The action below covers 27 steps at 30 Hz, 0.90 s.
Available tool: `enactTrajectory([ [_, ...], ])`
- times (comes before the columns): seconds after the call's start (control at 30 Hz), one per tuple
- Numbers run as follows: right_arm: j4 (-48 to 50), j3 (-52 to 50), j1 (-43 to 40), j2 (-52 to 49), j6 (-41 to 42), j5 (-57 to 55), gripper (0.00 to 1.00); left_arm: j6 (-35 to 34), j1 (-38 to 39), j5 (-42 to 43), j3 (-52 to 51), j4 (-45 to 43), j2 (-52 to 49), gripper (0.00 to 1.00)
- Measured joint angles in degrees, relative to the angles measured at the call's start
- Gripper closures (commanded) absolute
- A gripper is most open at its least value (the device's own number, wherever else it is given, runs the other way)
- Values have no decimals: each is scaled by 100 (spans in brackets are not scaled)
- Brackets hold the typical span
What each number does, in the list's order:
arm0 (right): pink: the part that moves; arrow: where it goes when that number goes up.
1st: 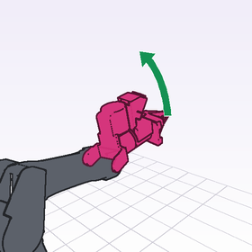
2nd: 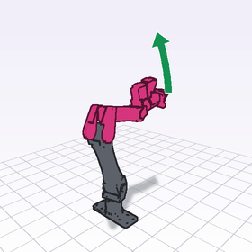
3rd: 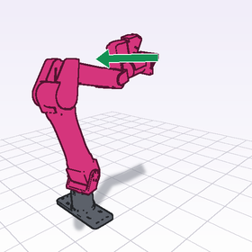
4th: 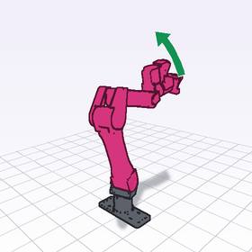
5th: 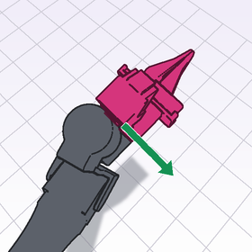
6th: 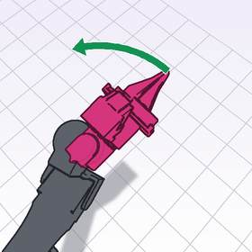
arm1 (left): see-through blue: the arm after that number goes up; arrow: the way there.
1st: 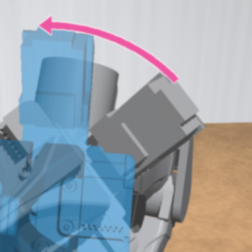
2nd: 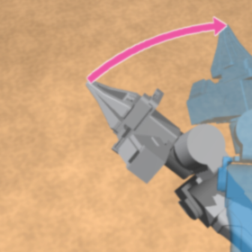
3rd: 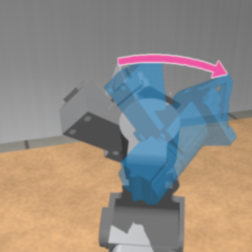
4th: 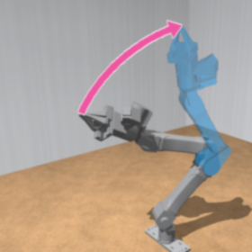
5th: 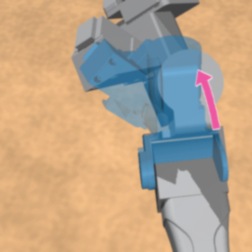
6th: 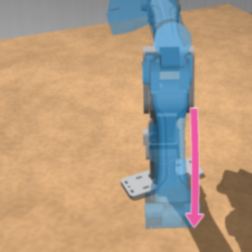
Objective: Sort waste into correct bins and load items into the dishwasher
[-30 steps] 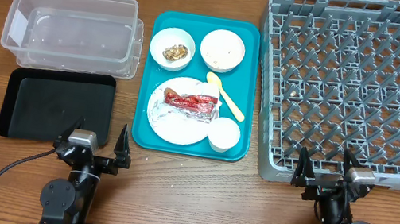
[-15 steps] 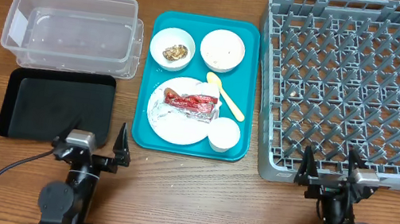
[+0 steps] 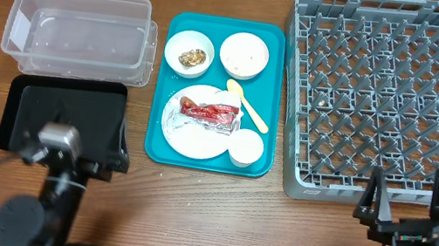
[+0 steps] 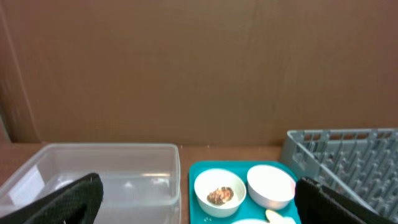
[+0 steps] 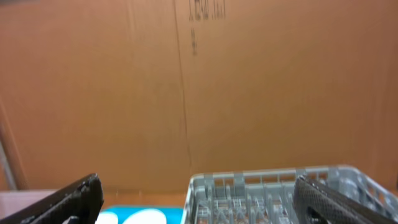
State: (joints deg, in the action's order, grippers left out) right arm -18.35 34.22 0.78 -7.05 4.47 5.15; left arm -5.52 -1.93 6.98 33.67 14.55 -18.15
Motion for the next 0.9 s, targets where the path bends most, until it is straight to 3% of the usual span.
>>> enactTrajectory([
  [0.47, -3156, 2796, 0, -2835, -24, 26, 0, 295, 387, 393, 6216, 5158, -5608, 0],
  [0.7, -3541, 3014, 2, -3543, -17, 229, 0, 116, 835, 640, 6830, 5259, -7263, 0],
  [0.73, -3567, 3014, 0, -3626, -17, 262, 0, 63, 863, 726, 6835, 5285, -7482, 3],
  [0.77, -3580, 3014, 2, -3696, -15, 302, 0, 9, 872, 807, 6835, 5296, -7681, 14],
  [0.9, -3727, 3014, 0, -3921, -17, 393, 0, 76, 1014, 1121, 6839, 5477, -8507, 31],
])
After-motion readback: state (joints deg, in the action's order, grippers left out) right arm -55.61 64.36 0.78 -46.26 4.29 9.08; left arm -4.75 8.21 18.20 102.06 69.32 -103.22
